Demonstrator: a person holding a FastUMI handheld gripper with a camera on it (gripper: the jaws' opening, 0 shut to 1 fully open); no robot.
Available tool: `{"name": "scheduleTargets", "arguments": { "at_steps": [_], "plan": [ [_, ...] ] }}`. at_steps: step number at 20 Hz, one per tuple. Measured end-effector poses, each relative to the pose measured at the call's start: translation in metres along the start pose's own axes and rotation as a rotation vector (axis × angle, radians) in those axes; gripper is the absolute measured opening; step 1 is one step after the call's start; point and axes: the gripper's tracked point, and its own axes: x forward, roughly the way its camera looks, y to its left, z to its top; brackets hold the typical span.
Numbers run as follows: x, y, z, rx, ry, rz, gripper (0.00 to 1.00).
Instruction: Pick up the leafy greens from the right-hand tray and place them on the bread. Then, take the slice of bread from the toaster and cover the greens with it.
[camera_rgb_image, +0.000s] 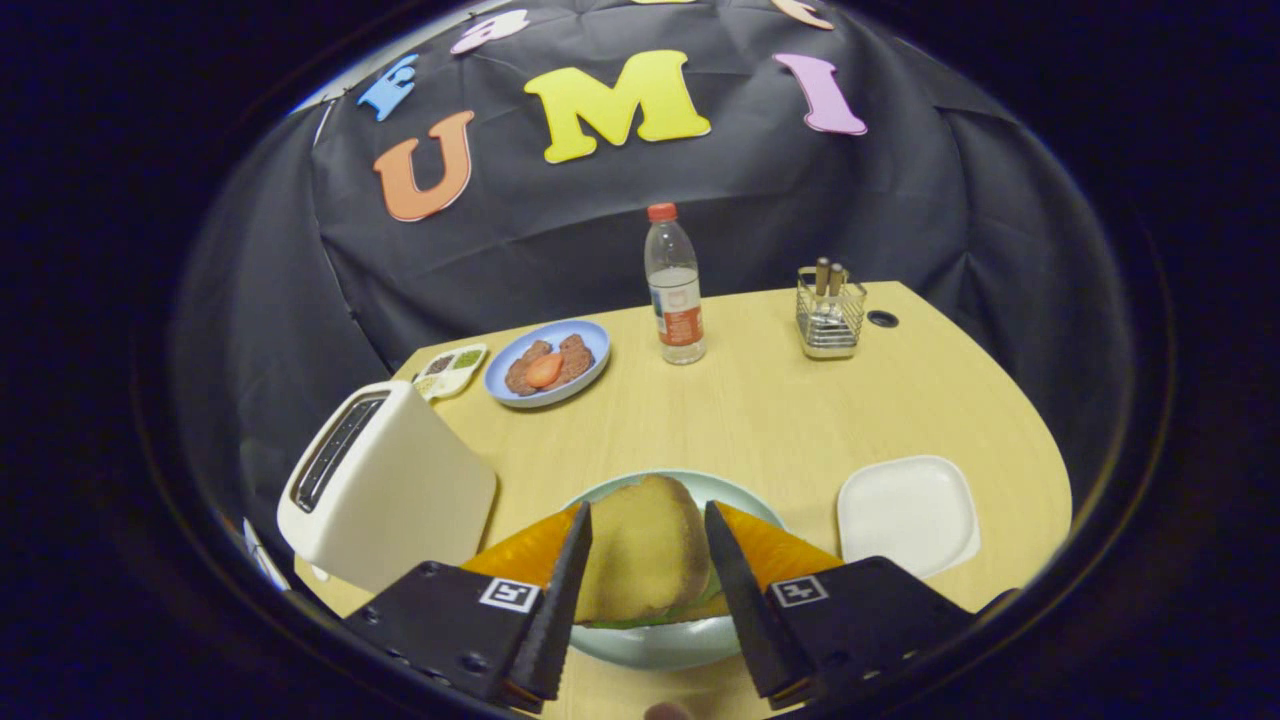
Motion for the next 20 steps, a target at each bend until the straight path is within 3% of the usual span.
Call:
{"name": "scheduleTargets", "arguments": {
  "at_steps": [3, 7, 16, 20],
  "plan": [
    [-0.008, -0.014, 0.014, -0.01, -0.037, -0.022, 0.85],
    [-0.032, -0.029, 0.052, -0.049, -0.136, -0.043, 0.95],
    [-0.132, -0.06, 0.154, -0.156, -0.375, -0.025, 0.97],
    [-0.193, -0.107, 0.201, -0.157, -0.503, -0.078, 0.97]
  ]
}}
